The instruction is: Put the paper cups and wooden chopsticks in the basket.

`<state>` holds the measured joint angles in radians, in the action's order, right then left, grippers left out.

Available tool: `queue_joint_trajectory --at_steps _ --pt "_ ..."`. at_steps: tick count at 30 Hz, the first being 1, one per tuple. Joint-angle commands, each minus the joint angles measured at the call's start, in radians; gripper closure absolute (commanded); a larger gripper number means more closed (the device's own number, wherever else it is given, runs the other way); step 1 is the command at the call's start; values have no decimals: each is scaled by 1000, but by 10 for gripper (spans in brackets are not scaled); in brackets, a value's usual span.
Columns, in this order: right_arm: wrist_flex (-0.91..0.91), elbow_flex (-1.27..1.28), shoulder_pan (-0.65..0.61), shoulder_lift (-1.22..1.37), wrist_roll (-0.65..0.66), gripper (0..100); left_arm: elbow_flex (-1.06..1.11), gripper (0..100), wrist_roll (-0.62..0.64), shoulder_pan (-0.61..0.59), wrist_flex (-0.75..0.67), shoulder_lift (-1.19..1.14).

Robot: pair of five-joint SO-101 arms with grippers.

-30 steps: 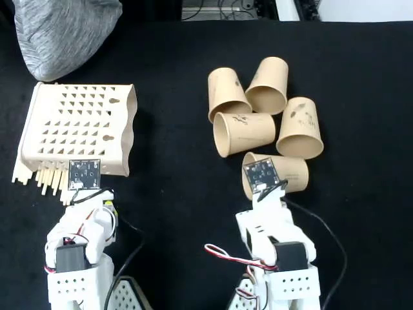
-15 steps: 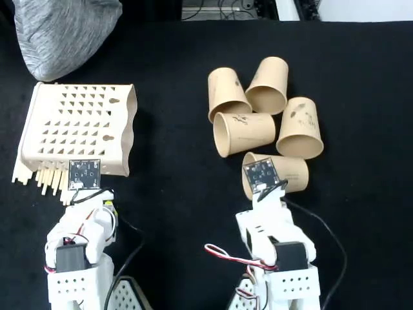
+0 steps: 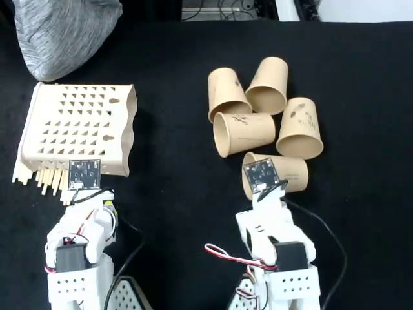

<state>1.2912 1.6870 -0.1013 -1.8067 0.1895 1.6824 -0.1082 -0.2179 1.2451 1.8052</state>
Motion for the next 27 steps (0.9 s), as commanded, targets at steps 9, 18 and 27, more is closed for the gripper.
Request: queue_joint_trajectory --at_steps 9,18,27 --pt "6 -2 -9 -71 0 986 15 891 6 -4 26 14" --pt "6 -2 -9 -71 0 986 -134 891 5 -16 26 15" --pt "6 -2 -9 -71 0 986 -550 836 3 68 -32 8"
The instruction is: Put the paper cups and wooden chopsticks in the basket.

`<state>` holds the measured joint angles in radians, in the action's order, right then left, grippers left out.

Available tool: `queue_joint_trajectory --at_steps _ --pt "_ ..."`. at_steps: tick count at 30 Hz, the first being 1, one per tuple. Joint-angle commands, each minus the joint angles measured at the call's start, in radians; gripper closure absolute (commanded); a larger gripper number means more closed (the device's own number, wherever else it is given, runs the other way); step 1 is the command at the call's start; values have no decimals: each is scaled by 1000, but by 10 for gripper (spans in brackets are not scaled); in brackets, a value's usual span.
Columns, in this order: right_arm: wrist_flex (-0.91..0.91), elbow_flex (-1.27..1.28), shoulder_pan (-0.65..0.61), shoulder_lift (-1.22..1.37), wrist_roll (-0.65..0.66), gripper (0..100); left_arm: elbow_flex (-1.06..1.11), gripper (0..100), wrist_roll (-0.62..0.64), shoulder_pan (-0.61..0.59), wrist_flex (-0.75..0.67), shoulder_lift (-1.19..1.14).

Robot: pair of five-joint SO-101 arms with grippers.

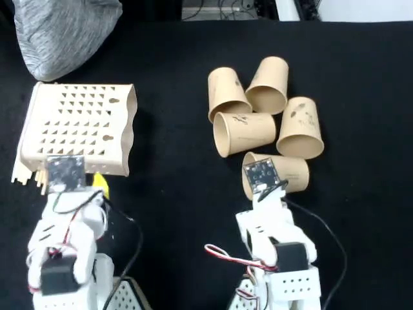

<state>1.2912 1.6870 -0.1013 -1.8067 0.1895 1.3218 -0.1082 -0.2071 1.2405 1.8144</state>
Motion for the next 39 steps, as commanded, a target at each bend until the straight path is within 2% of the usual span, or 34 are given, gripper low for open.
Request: queue_joint_trajectory --at_steps 1,5,8,13,16,23,31,34,37,39 --pt "6 -2 -9 -71 0 986 -209 808 8 74 -21 -9" --pt "6 -2 -9 -71 0 986 -248 774 3 96 -40 -150" --pt "6 -2 -9 -71 0 986 -317 763 6 101 -92 -384" --pt "6 -2 -9 -71 0 986 -545 747 12 101 -94 -809" --pt "6 -2 -9 -71 0 986 -670 731 66 105 -94 -1020" --pt "6 -2 -9 -71 0 986 -802 729 115 136 -144 -1376" --pt "6 -2 -9 -71 0 986 -791 745 219 136 -278 -1585" --pt "6 -2 -9 -71 0 986 -789 848 215 143 -278 -1574" --pt "6 -2 -9 -71 0 986 -789 982 140 148 -276 -1550" --pt "6 -2 -9 -71 0 986 -776 948 112 140 -262 -1536"
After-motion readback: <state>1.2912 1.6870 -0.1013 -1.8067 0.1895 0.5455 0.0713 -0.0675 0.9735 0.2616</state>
